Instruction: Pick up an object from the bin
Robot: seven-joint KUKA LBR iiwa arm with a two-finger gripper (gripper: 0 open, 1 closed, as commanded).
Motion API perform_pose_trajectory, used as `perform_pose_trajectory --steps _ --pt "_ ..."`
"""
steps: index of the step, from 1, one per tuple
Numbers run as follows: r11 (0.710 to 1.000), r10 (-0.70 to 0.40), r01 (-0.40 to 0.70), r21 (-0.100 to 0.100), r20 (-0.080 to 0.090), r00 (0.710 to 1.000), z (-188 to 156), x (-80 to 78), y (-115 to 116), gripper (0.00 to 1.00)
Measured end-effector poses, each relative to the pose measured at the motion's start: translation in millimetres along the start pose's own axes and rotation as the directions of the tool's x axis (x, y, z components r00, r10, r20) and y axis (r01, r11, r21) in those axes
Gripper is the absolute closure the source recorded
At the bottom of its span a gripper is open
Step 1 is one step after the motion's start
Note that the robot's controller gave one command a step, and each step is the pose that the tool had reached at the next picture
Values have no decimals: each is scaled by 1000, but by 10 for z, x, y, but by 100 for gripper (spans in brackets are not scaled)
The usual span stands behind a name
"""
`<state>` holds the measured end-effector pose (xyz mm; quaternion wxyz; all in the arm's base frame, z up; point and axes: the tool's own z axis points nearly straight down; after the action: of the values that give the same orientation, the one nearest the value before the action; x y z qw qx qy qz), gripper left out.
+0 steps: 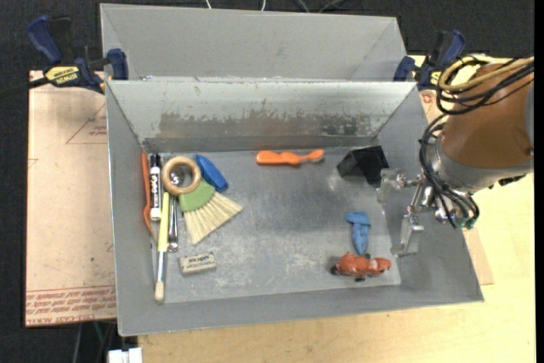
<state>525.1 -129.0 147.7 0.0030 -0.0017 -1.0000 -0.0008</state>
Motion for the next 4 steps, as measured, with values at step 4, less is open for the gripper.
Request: perform_pose_trajectory --steps 4 --pt "628 -778 778 3 4 628 479 399 611 0"
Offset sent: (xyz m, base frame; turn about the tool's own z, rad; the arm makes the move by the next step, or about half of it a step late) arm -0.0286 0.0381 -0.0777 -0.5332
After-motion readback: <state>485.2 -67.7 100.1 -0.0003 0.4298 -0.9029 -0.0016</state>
